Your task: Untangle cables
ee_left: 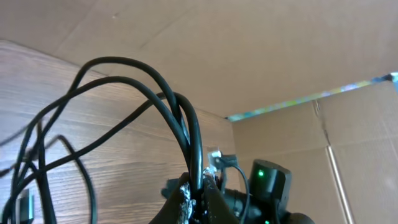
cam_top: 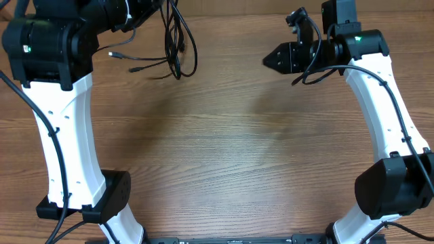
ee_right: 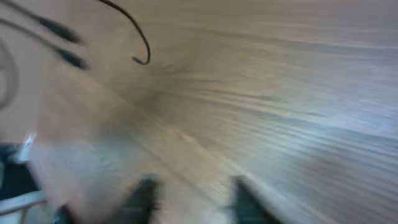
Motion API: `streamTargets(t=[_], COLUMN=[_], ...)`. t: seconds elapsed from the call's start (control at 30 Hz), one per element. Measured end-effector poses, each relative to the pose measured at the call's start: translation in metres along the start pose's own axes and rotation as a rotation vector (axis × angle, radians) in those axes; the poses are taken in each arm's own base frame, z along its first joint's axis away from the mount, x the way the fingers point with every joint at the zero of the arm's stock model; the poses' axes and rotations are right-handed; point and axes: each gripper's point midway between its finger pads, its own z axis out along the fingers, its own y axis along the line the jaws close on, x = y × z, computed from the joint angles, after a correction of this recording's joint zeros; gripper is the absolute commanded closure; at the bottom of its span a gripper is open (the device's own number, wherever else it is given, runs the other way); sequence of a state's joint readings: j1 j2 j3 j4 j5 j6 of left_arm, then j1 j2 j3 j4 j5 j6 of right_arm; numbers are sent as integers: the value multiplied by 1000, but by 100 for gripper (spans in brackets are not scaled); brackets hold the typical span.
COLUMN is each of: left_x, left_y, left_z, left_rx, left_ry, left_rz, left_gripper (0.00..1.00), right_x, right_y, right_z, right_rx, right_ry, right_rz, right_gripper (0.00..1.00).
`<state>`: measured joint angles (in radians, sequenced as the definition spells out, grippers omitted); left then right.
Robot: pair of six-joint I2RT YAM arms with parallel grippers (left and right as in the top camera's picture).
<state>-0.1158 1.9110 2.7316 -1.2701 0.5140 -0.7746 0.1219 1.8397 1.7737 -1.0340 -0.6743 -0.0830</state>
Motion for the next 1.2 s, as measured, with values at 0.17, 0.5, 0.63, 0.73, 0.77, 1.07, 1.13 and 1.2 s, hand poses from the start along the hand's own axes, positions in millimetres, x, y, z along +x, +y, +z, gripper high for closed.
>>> streamTargets(t=[0.17, 0.5, 0.63, 0.73, 0.77, 1.07, 1.13, 1.2], left_x=[7, -33, -38, -36, -35, -33, -34, -29], left_y=[51, 82, 70, 74, 76, 36, 17, 11], left_z=[-5, -24, -15, 5, 16, 95, 98, 100], left_rx=[-264, -436, -399, -394, -386, -126, -55, -33], left_ry=[-45, -382, -434, -420, -401, -282, -266, -238], left_rz=[-128, -386, -415, -458, -482, -606, -607, -619], left_gripper=[96, 96, 96, 96, 96, 96, 96, 96], right_x=[-18, -8, -7, -8, -10, -36, -39, -40], right_y=[51, 134, 157, 159, 159, 148, 144, 139], right_z=[-3, 21, 34, 41, 42, 48, 49, 52], right_rx=[-264, -471, -480, -443, -430, -305, -278, -256], right_ry=[-74, -39, -52, -61, -68, -177, -186, -186], right_rz=[-125, -263, -345, -367, -374, -453, -456, -454], right_gripper=[10, 14, 14, 13, 14, 13, 13, 13])
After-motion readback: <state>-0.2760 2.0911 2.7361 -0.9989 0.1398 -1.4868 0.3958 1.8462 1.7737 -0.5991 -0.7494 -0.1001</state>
